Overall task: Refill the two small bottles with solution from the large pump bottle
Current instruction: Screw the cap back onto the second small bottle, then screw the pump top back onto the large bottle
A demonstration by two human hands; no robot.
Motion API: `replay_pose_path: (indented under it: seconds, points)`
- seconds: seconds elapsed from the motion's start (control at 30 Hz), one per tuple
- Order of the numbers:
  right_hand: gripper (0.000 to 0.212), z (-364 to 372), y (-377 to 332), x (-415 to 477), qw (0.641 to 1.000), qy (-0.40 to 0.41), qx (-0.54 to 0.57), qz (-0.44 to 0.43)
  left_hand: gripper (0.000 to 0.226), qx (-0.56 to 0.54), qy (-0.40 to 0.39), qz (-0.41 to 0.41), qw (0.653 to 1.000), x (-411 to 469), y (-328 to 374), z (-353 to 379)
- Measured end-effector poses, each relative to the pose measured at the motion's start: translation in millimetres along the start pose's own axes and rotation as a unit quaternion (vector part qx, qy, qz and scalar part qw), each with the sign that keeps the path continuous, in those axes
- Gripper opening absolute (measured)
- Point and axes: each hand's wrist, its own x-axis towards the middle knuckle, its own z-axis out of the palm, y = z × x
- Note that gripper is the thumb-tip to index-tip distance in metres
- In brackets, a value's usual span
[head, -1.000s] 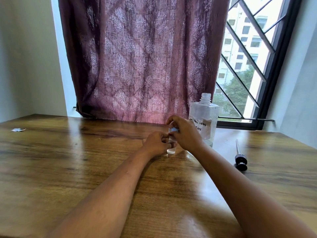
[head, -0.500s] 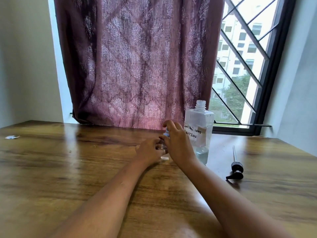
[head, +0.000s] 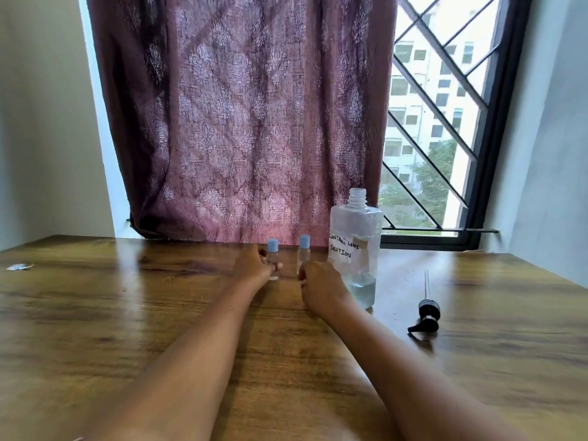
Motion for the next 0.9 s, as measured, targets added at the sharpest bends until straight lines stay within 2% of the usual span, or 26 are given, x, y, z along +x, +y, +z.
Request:
replay_pose_path:
  seconds: [0.13,0.27,0.37,0.43,0.53,0.6,0.63,0.7,0.73,0.77,0.83,0.9]
  points:
    - [0.027,2,-2,-2,1.000,-0.014,-0.006,-0.010,0.043,-0.004,0.002,0.008,1.000,12,-4,6]
    - [0.025,-1,-4,-2,0.999,-0.029,-0.023,-0.023,0.041,-0.006,0.004,0.007,1.000,18,-8,11]
    - [0.026,-3,-8,-3,0.998,-0.028,-0.051,-0.025,0.038,0.035,-0.003,0.007,0.999,13,-10,13]
    - [0.028,-3,-7,-2,0.997,-0.017,-0.074,-0.019,0.045,0.058,-0.006,0.000,0.998,7,-10,13]
    - [0.026,-12,-10,-3,0.999,-0.017,-0.032,0.002,0.066,0.091,-0.002,-0.019,0.996,-6,-6,6]
    - [0.021,-31,-12,-4,0.998,-0.066,-0.006,0.005,0.065,0.129,0.020,-0.003,0.991,-19,2,2]
    - [0.020,-44,-13,-8,0.993,-0.117,0.017,0.015,0.063,0.137,0.027,0.016,0.990,-28,7,0]
    - [0.017,-72,-10,-18,0.961,-0.259,0.074,0.062,0.059,0.122,0.014,0.059,0.991,-46,19,2]
    - [0.016,-86,-4,-23,0.942,-0.311,0.083,0.091,0.056,0.103,0.001,0.079,0.991,-54,26,6]
    - [0.018,-98,5,-28,0.934,-0.326,0.083,0.120,0.053,0.082,-0.013,0.101,0.991,-62,33,9]
    - [0.019,-114,31,-39,0.948,-0.260,0.063,0.172,0.050,0.034,-0.038,0.141,0.989,-77,51,17]
    - [0.024,-119,61,-47,0.976,-0.095,-0.038,0.190,0.055,-0.038,-0.065,0.162,0.984,-89,68,23]
